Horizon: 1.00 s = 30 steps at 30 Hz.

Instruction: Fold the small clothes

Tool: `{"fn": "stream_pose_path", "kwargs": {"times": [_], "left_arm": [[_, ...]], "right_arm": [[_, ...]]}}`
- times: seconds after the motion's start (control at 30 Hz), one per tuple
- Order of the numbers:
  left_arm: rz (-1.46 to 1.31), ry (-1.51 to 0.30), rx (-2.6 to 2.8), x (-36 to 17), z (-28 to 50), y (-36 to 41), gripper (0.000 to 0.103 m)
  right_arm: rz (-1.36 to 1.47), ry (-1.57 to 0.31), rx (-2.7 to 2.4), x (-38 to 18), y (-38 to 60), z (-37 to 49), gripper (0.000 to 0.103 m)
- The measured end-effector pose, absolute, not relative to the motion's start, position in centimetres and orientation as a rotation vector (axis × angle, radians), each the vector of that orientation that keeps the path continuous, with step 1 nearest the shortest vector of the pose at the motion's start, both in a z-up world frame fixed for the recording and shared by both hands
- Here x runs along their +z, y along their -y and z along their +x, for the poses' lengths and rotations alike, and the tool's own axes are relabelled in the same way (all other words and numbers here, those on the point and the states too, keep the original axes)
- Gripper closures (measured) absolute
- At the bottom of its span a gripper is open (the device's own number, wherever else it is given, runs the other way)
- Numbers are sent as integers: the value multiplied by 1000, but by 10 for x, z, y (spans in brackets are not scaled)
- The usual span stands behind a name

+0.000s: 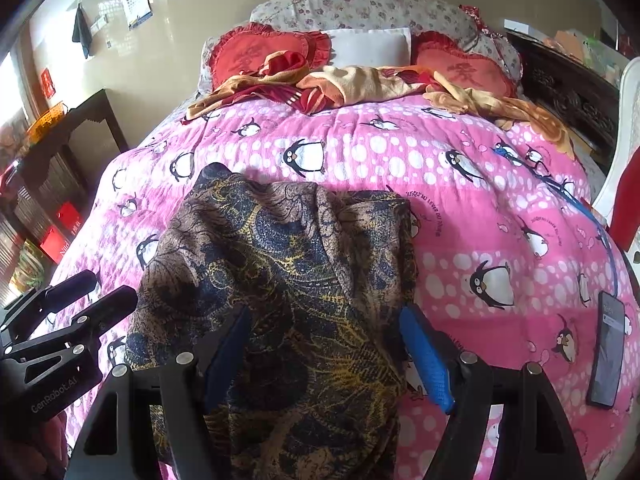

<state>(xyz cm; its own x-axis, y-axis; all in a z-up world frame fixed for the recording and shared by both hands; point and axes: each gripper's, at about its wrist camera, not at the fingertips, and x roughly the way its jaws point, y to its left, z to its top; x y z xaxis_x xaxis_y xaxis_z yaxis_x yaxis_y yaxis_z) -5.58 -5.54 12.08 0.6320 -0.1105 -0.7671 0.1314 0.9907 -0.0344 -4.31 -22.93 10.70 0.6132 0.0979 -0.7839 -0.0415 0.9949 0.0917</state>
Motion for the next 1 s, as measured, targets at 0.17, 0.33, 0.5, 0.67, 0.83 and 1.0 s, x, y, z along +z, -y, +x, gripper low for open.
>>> {"fn": "stream_pose_path", "kwargs": {"times": [0.17, 0.33, 0.5, 0.67, 0.83, 1.0], "left_arm": [[22, -878, -137, 120, -56, 55, 39], [20, -879, -136, 119, -55, 55, 39], [18, -882, -136, 118, -55, 54, 39], [22, -879, -137, 118, -57, 56, 39], [18, -880, -136, 119, -56, 56, 39], [20, -880, -137, 119, -56, 56, 39]], "right_arm": [[68, -910, 79, 106, 229, -43, 28], [67, -917, 81, 104, 228, -42, 28], [70, -921, 79, 103, 229, -42, 28], [74, -924, 79, 102, 229, -42, 28], [74, -924, 77, 102, 229, -42, 28], [76, -926, 77, 102, 230, -41, 28]]}}
